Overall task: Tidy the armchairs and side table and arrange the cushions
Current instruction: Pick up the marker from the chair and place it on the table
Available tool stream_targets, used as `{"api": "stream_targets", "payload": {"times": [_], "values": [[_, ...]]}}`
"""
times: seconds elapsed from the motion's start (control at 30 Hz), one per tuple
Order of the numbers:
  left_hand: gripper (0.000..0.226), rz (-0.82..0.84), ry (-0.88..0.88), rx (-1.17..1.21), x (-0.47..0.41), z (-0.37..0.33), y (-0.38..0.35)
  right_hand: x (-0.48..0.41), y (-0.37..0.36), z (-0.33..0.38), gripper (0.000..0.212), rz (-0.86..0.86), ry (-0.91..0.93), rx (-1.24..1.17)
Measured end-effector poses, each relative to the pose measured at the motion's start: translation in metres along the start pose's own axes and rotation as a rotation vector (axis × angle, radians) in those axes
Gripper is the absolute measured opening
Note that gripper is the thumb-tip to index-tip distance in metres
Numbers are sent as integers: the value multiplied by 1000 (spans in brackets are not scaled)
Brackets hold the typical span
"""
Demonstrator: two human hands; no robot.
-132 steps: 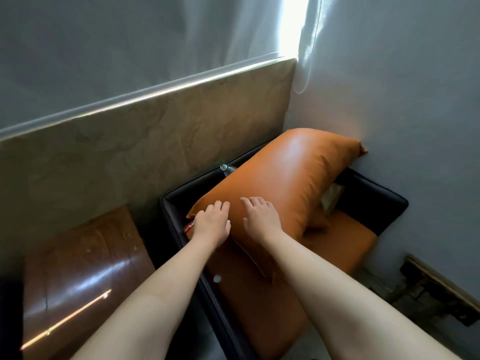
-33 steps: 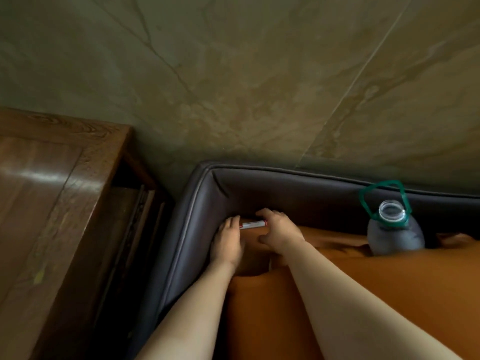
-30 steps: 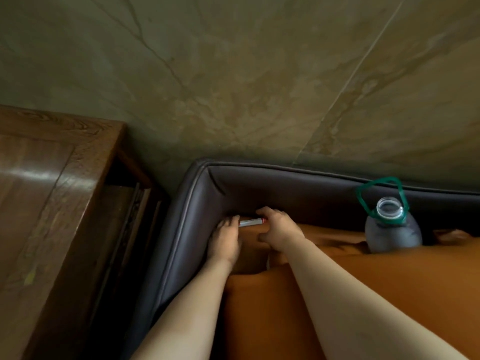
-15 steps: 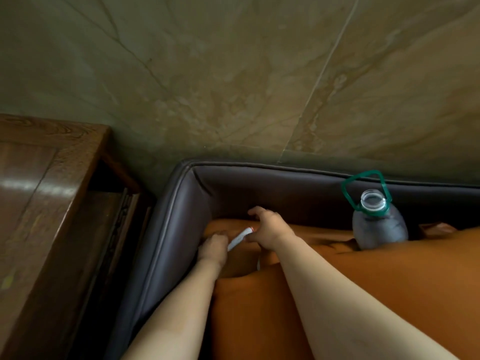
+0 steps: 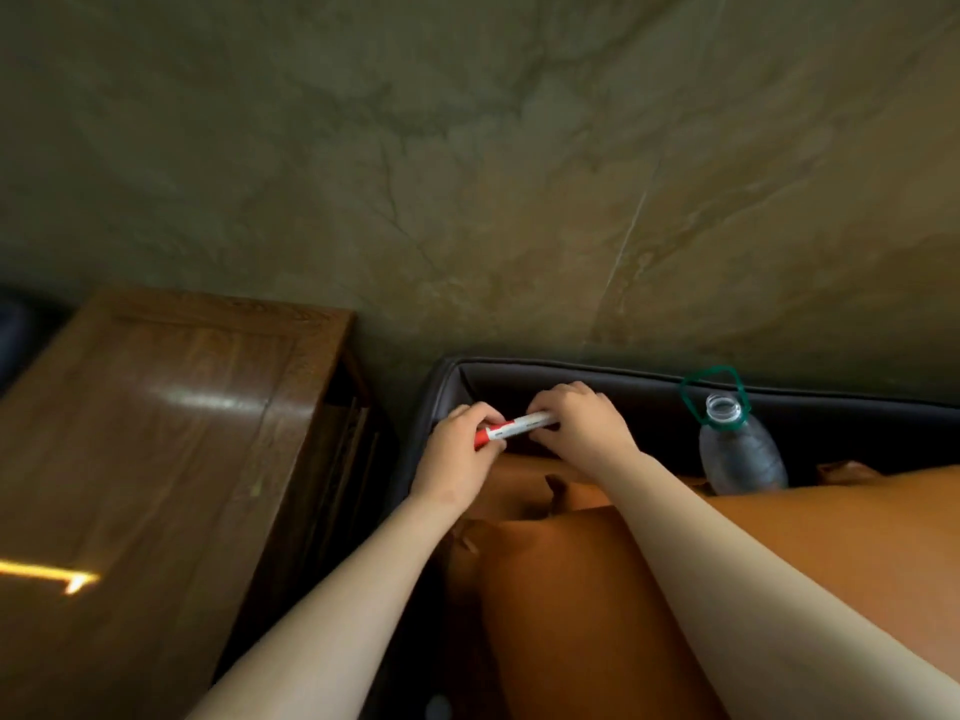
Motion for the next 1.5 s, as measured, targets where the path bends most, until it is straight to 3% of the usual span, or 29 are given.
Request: {"api": "stream_targets", "payload": {"times": [0.3, 0.53, 0.7, 0.97, 1.13, 1.23, 1.5], "values": [[18, -28, -25, 3, 51, -32, 102, 58, 49, 69, 21, -95, 84, -114], [14, -74, -38, -28, 90, -5, 146, 76, 35, 121, 21, -81, 91, -67], [22, 35, -11, 34, 102, 28, 167, 76, 17, 152, 24, -98, 73, -46], [17, -62, 19, 45, 90, 81, 238, 39, 4, 219, 28, -175, 4, -224], [27, -149, 86, 116, 63, 116, 266, -3, 2, 250, 23, -239, -72, -311], [24, -165, 137, 133, 47, 132, 271, -23, -7, 258, 15, -273, -103, -350], [19, -245, 95, 11, 12, 145, 264, -62, -23, 245, 20, -330, -198, -394]]}}
Point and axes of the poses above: each hand's wrist, its own x-axis away from the middle knuckle, its own y-axis out of the back of the hand, z = x × y, the point moved 5 cm from there along -x, towards the middle knuckle, and after that the axes turned 9 degrees about z, right-handed, at the moved point
